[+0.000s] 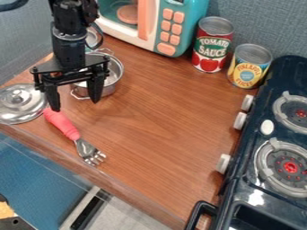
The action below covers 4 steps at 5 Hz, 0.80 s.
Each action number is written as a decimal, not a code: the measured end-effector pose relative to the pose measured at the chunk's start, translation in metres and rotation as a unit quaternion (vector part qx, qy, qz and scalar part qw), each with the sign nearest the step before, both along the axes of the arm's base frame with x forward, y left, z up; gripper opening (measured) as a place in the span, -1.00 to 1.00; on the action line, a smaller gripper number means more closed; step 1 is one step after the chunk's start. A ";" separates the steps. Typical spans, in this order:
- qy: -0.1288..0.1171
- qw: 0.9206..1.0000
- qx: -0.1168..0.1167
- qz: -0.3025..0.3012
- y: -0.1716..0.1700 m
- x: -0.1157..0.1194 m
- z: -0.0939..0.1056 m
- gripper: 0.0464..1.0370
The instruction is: Move the silver lid to the upper right side of the the table.
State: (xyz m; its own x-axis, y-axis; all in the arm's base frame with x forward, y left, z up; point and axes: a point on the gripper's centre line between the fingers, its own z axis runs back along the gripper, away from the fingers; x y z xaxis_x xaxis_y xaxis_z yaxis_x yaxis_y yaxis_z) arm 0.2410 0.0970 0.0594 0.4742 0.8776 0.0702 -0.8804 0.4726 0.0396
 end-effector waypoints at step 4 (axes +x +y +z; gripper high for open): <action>0.004 0.999 0.003 0.049 0.031 -0.018 0.004 0.93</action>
